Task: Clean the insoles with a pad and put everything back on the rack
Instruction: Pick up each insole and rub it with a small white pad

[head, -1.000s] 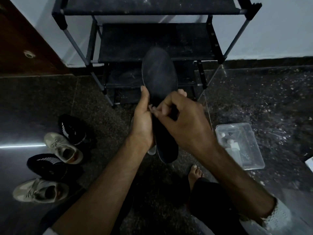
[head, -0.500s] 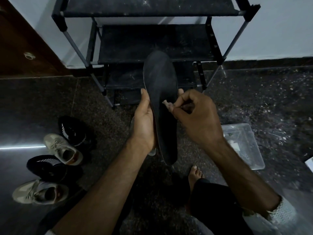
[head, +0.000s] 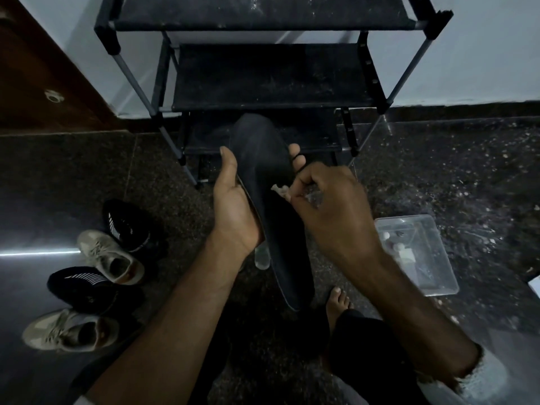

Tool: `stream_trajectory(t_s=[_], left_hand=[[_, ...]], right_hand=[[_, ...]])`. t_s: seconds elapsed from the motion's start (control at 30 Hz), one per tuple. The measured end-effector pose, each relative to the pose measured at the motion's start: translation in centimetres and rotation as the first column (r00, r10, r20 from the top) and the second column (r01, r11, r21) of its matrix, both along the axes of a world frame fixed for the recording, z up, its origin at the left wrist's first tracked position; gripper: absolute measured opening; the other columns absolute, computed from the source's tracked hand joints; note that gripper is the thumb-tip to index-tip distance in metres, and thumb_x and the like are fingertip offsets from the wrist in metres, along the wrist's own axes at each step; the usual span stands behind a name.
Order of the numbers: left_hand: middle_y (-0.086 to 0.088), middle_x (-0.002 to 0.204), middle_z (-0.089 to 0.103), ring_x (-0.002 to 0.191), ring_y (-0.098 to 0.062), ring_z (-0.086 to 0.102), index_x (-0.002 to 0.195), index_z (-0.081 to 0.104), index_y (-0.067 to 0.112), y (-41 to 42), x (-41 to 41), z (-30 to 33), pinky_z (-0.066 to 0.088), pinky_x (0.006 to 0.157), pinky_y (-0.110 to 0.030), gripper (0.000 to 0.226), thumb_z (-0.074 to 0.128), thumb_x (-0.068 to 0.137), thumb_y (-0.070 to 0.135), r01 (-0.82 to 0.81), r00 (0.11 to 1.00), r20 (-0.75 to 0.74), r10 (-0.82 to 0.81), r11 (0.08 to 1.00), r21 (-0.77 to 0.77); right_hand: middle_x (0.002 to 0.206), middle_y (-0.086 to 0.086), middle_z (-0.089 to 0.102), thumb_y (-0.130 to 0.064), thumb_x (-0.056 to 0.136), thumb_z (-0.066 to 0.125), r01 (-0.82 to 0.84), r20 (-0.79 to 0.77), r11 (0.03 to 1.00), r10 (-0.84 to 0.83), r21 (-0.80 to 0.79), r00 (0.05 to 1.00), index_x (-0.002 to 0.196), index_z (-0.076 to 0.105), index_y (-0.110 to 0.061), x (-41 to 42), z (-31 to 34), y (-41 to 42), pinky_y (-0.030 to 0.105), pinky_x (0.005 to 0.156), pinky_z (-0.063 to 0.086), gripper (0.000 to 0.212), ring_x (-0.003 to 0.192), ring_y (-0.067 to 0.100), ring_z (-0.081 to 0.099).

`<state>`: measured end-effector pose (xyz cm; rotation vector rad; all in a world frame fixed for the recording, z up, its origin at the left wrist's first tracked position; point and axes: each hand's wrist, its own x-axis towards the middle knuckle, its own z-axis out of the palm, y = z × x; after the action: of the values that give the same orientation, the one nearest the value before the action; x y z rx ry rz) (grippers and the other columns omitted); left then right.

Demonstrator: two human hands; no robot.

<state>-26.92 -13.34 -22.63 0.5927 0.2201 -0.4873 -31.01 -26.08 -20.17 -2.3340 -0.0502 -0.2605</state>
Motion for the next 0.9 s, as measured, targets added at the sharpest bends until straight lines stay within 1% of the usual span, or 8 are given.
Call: stream_trajectory(t_s=[0.07, 0.13, 0.23, 0.33, 0.47, 0.6, 0.7, 0.9], left_hand=[[-0.018, 0.128, 0.061, 0.117, -0.028, 0.059, 0.118, 0.065, -0.003, -0.3, -0.3, 0.3, 0.045, 0.104, -0.043, 0.087, 0.025, 0.092, 0.069, 0.015, 1.0, -0.015, -0.015, 1.0, 0.002], [-0.018, 0.131, 0.059, 0.121, -0.028, 0.057, 0.118, 0.064, -0.003, -0.5, -0.5, 0.3, 0.047, 0.102, -0.041, 0.085, 0.025, 0.092, 0.069, 0.029, 0.999, -0.031, -0.029, 1.0, -0.007], [-0.02, 0.131, 0.059, 0.127, -0.03, 0.053, 0.12, 0.063, -0.002, -0.6, -0.7, 0.3, 0.048, 0.101, -0.038, 0.083, 0.025, 0.093, 0.067, 0.032, 0.999, -0.015, -0.032, 0.999, 0.025], [-0.02, 0.132, 0.058, 0.124, -0.029, 0.055, 0.124, 0.059, -0.003, -0.6, -0.9, 0.3, 0.044, 0.105, -0.039, 0.084, 0.027, 0.093, 0.067, 0.063, 0.998, -0.03, -0.063, 0.998, 0.006], [-0.012, 0.113, 0.063, 0.111, -0.026, 0.058, 0.108, 0.07, 0.005, -1.2, -1.3, 0.1, 0.04, 0.108, -0.04, 0.073, 0.033, 0.092, 0.066, 0.097, 0.995, -0.04, -0.094, 0.993, 0.071], [-0.012, 0.108, 0.071, 0.103, -0.022, 0.068, 0.107, 0.072, 0.006, -1.3, -1.4, 0.3, 0.055, 0.089, -0.033, 0.074, 0.025, 0.096, 0.062, 0.086, 0.996, -0.026, -0.084, 0.989, 0.121], [-0.008, 0.091, 0.075, 0.09, -0.017, 0.072, 0.085, 0.079, 0.011, -1.4, -1.4, 0.2, 0.057, 0.077, -0.027, 0.075, 0.022, 0.098, 0.058, 0.07, 0.998, -0.005, -0.07, 0.988, 0.138], [-0.005, 0.096, 0.074, 0.093, -0.018, 0.07, 0.096, 0.074, 0.012, -1.9, -2.0, -0.3, 0.057, 0.085, -0.031, 0.065, 0.029, 0.095, 0.059, 0.124, 0.992, -0.019, -0.123, 0.985, 0.116]], right_hand=[[0.078, -0.005, 0.063, -0.009, 0.085, 0.067, 0.013, 0.097, 0.997, -0.005, -0.083, 0.995, 0.08, 0.063, -0.015, -0.2, -0.4, 0.7, 0.031, 0.067, 0.049, 0.009, 0.081, 0.011, 0.053], [0.078, -0.004, 0.065, -0.012, 0.087, 0.066, -0.018, 0.076, 1.0, 0.018, 0.005, 0.997, 0.082, 0.062, -0.013, -0.5, -0.6, 1.5, 0.041, 0.065, 0.051, 0.007, 0.077, 0.016, 0.058], [0.079, -0.007, 0.065, -0.012, 0.088, 0.067, -0.07, 0.004, 0.979, 0.071, 0.192, 0.997, 0.085, 0.061, -0.014, -0.7, -0.5, 2.4, 0.037, 0.067, 0.054, 0.007, 0.076, 0.011, 0.062], [0.081, -0.008, 0.066, -0.011, 0.086, 0.069, -0.028, 0.075, 0.996, 0.022, 0.084, 0.997, 0.083, 0.062, -0.014, 0.0, -0.5, 1.7, 0.036, 0.072, 0.053, 0.008, 0.079, 0.01, 0.059], [0.079, -0.012, 0.059, -0.01, 0.083, 0.071, 0.113, 0.185, 0.993, -0.103, -0.045, 0.977, 0.079, 0.062, -0.013, 1.0, -0.7, -0.4, 0.033, 0.067, 0.049, 0.011, 0.083, 0.01, 0.051], [0.078, -0.01, 0.062, -0.02, 0.087, 0.07, 0.032, 0.079, 0.996, -0.039, 0.085, 0.996, 0.082, 0.061, -0.015, 0.2, -0.1, 0.6, 0.034, 0.068, 0.051, 0.011, 0.084, 0.013, 0.056], [0.079, -0.008, 0.064, -0.018, 0.086, 0.069, -0.037, 0.082, 0.995, 0.029, 0.092, 0.996, 0.083, 0.061, -0.017, 0.2, 0.2, 1.1, 0.034, 0.069, 0.052, 0.009, 0.085, 0.012, 0.056], [0.078, -0.006, 0.063, -0.015, 0.086, 0.07, 0.109, 0.152, 0.994, -0.111, 0.019, 0.982, 0.081, 0.061, -0.016, 1.4, -0.7, -1.0, 0.038, 0.066, 0.053, 0.01, 0.083, 0.011, 0.053]])
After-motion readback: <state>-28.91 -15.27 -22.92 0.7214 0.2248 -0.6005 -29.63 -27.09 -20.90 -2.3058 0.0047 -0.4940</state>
